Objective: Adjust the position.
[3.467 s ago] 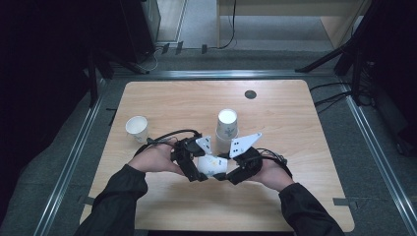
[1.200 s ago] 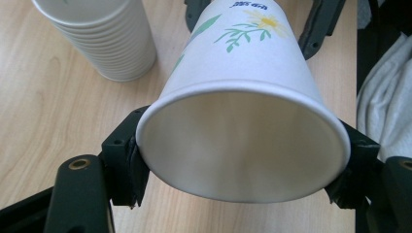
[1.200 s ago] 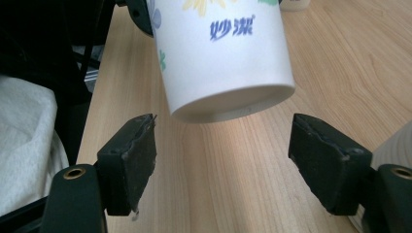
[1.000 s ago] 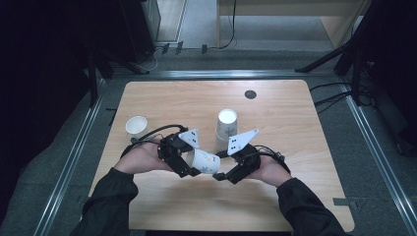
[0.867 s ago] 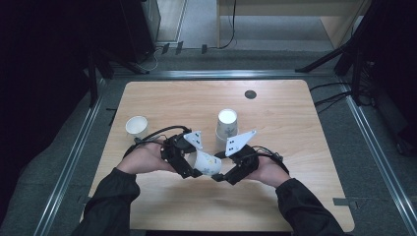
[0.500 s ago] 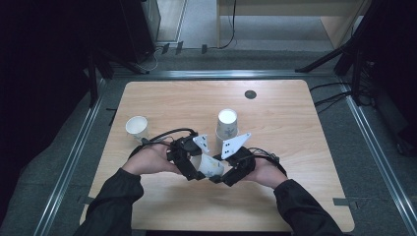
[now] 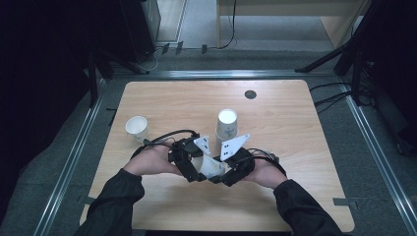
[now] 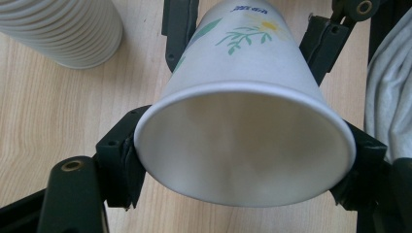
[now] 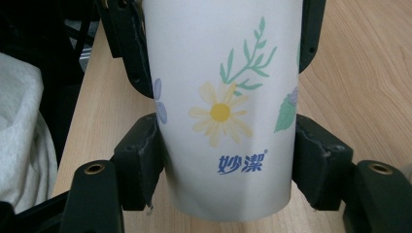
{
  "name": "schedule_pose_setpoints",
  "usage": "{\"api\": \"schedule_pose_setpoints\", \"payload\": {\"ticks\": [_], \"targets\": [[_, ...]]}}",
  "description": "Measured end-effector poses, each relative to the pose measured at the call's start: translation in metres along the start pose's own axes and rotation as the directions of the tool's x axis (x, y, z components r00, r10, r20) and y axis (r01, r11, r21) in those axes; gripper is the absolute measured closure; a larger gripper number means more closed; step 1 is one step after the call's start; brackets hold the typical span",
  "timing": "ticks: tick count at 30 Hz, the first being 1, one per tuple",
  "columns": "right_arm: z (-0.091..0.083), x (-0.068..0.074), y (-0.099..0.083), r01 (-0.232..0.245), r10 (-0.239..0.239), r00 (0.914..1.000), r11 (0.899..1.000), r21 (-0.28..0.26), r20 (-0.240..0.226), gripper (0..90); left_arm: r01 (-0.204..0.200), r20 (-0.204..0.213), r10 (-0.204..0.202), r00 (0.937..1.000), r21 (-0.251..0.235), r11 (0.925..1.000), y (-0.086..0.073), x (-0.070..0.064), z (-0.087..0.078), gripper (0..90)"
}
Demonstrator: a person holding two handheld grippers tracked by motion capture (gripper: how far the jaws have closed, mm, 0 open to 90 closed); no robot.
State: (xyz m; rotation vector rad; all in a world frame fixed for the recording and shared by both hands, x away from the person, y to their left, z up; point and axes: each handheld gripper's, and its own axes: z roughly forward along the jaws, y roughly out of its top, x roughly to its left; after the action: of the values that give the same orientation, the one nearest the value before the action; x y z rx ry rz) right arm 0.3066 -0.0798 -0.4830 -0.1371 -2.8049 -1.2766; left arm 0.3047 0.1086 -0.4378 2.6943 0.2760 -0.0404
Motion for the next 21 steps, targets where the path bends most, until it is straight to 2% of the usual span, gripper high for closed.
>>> {"api": "schedule_pose_setpoints", "payload": {"ticks": [2, 6, 10, 12, 16, 19, 21], "targets": [[-0.001, 0.0, 0.0, 0.003, -0.003, 1.0, 1.0, -0.003, 0.001, 34.3, 0.003, 0.005, -0.003, 1.0, -0.01, 0.9999, 0.0, 0.0, -0.001, 20.6], [-0.005, -0.001, 0.0, -0.001, 0.001, 1.0, 1.0, -0.021, 0.004, 34.3, 0.01, 0.018, -0.009, 0.9998, -0.058, 0.9983, -0.003, 0.002, -0.005, 15.6], [-0.012, -0.002, 0.0, -0.006, 0.006, 1.0, 0.999, -0.044, 0.008, 34.3, 0.032, 0.039, -0.028, 0.9988, -0.116, 0.9927, -0.009, 0.006, -0.01, 14.8], [-0.015, -0.003, 0.0, -0.008, 0.009, 0.9999, 0.998, -0.061, 0.009, 34.3, 0.047, 0.038, -0.041, 0.9984, -0.146, 0.9882, -0.013, 0.007, -0.012, 14.8], [-0.021, -0.003, -0.001, -0.017, 0.018, 0.9997, 0.997, -0.07, 0.015, 34.3, 0.051, 0.038, -0.044, 0.9983, -0.191, 0.9803, -0.018, 0.008, -0.017, 14.9], [-0.024, -0.004, -0.001, -0.02, 0.022, 0.9996, 0.996, -0.082, 0.017, 34.3, 0.05, 0.042, -0.041, 0.9983, -0.24, 0.9696, -0.022, 0.007, -0.019, 15.2], [-0.026, -0.004, -0.001, -0.023, 0.024, 0.9996, 0.996, -0.091, 0.012, 34.3, 0.067, 0.047, -0.057, 0.9973, -0.265, 0.962, -0.024, 0.007, -0.02, 15.2]]}}
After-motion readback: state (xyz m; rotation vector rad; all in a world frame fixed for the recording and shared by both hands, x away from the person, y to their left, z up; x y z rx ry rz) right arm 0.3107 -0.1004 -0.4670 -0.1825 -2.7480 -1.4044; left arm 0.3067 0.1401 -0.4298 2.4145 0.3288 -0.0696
